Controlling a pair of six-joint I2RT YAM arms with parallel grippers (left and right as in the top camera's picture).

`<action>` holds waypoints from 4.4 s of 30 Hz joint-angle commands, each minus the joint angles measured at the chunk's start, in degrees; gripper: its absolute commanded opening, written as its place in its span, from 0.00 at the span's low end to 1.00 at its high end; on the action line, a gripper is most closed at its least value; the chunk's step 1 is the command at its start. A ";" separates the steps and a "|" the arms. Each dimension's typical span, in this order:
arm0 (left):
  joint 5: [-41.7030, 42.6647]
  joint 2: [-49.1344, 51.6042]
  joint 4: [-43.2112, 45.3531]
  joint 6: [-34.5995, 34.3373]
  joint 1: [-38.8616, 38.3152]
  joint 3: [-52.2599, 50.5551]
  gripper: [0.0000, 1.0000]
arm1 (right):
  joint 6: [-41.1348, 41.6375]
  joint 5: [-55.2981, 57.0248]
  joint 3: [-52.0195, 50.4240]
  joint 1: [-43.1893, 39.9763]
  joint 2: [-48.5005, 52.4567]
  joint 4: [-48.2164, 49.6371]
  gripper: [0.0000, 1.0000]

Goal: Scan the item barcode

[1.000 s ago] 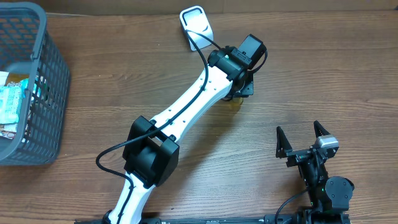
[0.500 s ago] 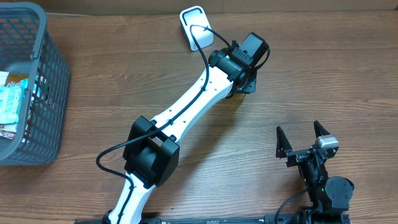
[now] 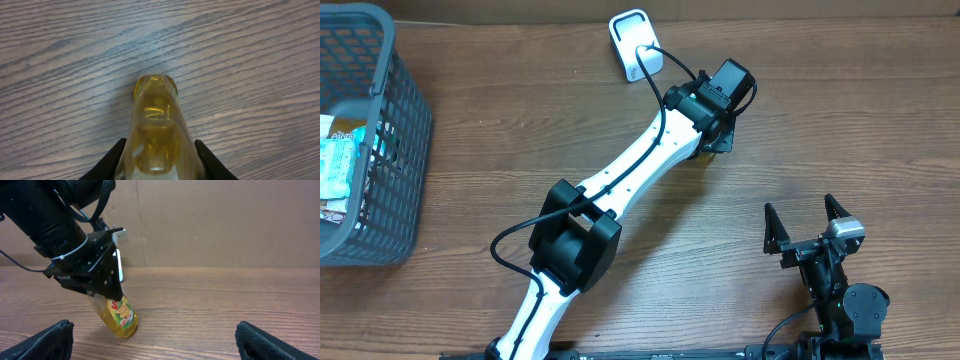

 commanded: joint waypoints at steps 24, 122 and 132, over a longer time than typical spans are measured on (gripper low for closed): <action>5.05 0.70 -12.59 0.17 -0.76 7.17 0.20 | 0.20 -0.26 -0.61 -0.17 -0.42 0.31 1.00; 6.08 0.70 -13.90 -5.03 -2.58 5.27 0.87 | 0.20 -0.28 -0.61 -0.17 -0.42 0.31 1.00; 1.88 -1.49 -16.20 4.66 3.78 19.28 1.00 | 0.20 -0.26 -0.61 -0.17 -0.42 0.31 1.00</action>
